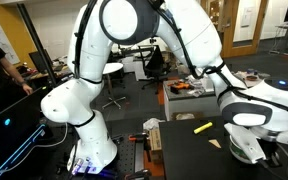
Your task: Move the green mug to the right
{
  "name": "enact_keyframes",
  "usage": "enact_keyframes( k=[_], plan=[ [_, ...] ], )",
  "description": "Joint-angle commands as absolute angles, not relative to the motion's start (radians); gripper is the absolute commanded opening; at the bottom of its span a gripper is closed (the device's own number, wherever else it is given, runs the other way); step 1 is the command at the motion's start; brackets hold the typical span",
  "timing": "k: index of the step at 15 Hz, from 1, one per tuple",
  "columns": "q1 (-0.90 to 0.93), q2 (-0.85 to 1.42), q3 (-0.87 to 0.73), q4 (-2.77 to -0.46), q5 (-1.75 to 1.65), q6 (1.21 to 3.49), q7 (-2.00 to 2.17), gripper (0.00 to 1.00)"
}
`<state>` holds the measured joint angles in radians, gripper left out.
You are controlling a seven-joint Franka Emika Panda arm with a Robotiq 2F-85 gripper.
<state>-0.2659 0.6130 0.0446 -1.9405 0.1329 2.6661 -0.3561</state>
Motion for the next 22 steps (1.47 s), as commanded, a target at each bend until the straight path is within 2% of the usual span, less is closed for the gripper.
enact_keyframes(
  k=[1,22],
  plan=[
    [-0.326,0.565,0.09,-1.992,0.197,2.656,-0.367,0.03],
    [-0.296,0.434,0.037,-2.148,0.227,2.639,-0.245,0.03]
  ],
)
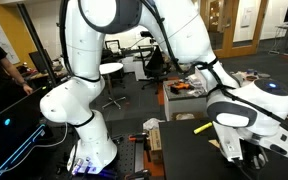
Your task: Move the green mug to the right
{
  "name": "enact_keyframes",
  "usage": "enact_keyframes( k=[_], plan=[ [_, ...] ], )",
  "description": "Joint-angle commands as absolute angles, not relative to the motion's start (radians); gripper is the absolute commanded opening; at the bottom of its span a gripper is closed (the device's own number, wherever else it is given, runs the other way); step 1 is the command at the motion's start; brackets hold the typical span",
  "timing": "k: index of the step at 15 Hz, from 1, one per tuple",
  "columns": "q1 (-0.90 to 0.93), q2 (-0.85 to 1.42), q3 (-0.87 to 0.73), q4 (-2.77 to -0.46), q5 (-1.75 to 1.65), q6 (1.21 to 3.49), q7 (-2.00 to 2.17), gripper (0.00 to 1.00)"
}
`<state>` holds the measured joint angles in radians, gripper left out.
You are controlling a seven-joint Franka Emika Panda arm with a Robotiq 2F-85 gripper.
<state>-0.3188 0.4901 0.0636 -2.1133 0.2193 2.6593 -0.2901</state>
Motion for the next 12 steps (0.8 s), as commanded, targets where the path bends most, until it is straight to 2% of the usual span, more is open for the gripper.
enact_keyframes(
  k=[1,12],
  plan=[
    [-0.292,0.436,0.029,-2.149,0.225,2.636,-0.233,0.03],
    [-0.294,0.43,0.012,-2.207,0.253,2.66,-0.156,0.03]
  ],
)
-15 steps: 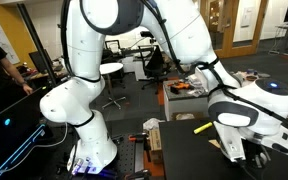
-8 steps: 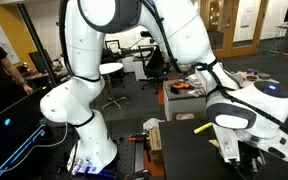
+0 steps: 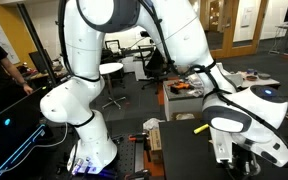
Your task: Move the green mug to the right
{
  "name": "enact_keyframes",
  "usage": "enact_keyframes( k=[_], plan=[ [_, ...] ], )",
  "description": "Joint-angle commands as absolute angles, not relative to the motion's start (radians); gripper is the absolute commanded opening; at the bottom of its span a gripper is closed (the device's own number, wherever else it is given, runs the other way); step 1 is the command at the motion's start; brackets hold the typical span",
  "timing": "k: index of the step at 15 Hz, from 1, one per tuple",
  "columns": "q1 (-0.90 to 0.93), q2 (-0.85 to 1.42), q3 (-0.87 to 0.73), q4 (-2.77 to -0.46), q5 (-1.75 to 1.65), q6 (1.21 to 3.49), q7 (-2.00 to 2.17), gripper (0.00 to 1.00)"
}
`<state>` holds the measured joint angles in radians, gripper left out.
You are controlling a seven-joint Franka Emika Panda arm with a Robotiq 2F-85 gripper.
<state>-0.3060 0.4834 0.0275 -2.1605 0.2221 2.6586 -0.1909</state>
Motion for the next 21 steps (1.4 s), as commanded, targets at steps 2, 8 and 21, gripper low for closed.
enact_keyframes(
  k=[2,8,21],
  plan=[
    [-0.292,0.425,0.007,-2.218,0.257,2.667,-0.132,0.03],
    [-0.309,0.393,0.012,-2.271,0.321,2.698,-0.136,0.03],
    [-0.296,0.339,-0.054,-2.315,0.326,2.707,-0.092,0.03]
  ],
)
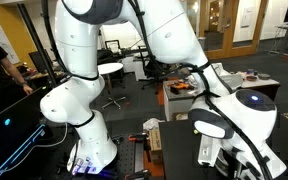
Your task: Move the green mug to the right
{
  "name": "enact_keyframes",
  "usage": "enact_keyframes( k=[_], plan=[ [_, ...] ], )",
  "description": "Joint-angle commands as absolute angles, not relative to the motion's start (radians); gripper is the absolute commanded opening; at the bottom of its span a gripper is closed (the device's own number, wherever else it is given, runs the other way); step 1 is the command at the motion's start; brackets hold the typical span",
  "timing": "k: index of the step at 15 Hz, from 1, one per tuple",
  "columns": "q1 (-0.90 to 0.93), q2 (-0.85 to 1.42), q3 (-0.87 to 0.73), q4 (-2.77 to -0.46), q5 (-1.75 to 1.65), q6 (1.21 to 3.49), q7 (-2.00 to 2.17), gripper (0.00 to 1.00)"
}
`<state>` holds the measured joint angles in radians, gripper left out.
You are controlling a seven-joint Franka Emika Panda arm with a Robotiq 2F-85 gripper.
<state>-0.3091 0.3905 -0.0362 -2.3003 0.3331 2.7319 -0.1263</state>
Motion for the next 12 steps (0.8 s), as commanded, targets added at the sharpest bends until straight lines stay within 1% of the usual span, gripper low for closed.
enact_keyframes(
  k=[1,12],
  plan=[
    [-0.294,0.343,-0.057,-2.309,0.322,2.701,-0.091,0.03],
    [-0.275,0.36,-0.057,-2.297,0.315,2.686,-0.08,0.03]
  ],
)
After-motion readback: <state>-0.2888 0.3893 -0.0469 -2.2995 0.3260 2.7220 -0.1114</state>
